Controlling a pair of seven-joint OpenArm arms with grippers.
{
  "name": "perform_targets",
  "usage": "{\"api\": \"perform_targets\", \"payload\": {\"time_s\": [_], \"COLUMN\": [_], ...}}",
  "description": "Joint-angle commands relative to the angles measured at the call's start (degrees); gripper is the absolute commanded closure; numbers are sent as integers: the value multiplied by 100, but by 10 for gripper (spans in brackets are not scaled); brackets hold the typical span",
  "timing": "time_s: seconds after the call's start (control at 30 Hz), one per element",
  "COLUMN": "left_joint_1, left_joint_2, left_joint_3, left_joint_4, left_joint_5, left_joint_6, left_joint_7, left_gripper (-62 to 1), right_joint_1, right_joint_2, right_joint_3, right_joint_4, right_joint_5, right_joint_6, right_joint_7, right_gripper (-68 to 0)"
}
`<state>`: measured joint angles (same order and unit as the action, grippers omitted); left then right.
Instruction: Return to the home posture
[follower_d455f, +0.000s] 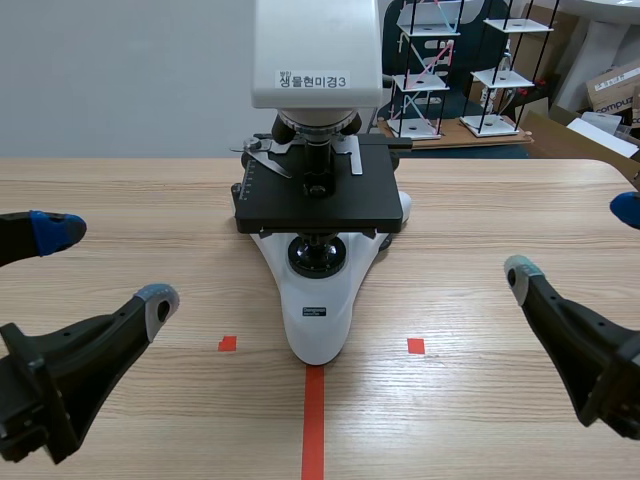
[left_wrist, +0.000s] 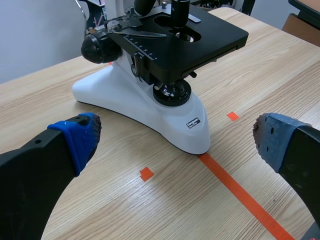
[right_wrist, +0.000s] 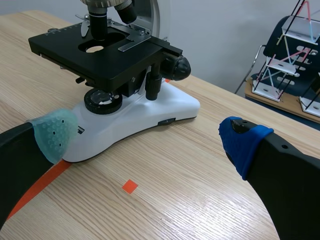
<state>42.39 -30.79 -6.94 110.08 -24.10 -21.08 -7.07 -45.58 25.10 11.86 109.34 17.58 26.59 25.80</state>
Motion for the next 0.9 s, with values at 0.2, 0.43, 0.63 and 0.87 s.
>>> {"api": "perform_targets", "payload": {"time_s": [0.2,0.43,0.63,0.87], "left_joint_1": [42,42,42,42], "left_joint_2": [26,26,26,26], "left_joint_3": [-15,-15,-15,-15], "left_joint_4": [33,33,33,33], "left_joint_5": [-52,-52,-52,-52], "left_joint_6": [-7,-7,-7,-7], "left_joint_7": [-79,-79,-79,-79], "left_gripper": [-623,-623,-623,-623], "right_joint_1": [50,50,50,50], "right_joint_2": [33,48,48,48], "right_joint_3": [-28,-28,-28,-28], "right_joint_4": [7,7,7,7], "right_joint_5": [85,85,85,-55], "right_joint_6": [-2,-4,-4,-4], "right_joint_7": [55,44,44,42], "right_gripper": [-621,-621,-621,-621]}}
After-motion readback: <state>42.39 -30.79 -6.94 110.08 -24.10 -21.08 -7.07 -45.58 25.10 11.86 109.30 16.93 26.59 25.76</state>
